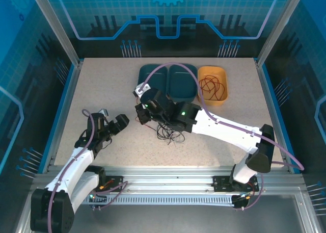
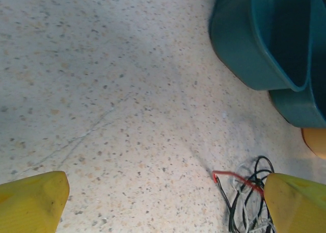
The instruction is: Untangle the cables
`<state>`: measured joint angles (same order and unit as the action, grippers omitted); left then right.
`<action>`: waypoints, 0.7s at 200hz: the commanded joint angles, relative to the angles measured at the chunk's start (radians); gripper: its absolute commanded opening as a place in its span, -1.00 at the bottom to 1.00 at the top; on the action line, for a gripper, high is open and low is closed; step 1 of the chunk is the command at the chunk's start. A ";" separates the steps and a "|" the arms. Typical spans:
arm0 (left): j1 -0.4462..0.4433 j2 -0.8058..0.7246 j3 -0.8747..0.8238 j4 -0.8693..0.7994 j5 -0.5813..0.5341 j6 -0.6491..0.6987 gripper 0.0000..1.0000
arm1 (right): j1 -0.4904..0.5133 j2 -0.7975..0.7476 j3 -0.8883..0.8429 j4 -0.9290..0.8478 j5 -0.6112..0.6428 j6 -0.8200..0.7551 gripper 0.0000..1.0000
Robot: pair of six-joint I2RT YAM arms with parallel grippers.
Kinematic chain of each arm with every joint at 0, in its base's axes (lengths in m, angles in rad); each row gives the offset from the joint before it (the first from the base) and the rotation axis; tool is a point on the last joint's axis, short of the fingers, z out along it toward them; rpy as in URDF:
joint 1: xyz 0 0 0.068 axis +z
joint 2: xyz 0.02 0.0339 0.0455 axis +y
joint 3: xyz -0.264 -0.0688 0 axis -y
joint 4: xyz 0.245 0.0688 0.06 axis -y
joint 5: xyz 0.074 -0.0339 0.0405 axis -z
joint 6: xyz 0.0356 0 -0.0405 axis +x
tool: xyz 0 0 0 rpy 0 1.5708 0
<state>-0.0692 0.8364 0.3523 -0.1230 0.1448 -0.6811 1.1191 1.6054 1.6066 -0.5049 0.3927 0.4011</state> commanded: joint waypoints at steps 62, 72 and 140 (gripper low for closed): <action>-0.167 0.003 0.024 0.162 0.065 0.085 0.98 | -0.060 -0.093 0.054 -0.036 0.059 0.030 -1.00; -0.185 0.016 0.031 0.170 0.060 0.093 0.98 | -0.072 -0.100 0.064 -0.035 0.052 0.027 -1.00; -0.242 0.107 0.068 0.238 0.026 0.086 0.99 | -0.198 -0.130 0.148 -0.055 -0.047 -0.011 -1.00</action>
<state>-0.2905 0.9245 0.3767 0.0612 0.1844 -0.6209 0.9600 1.5120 1.7065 -0.5488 0.3874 0.4091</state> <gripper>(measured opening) 0.992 0.040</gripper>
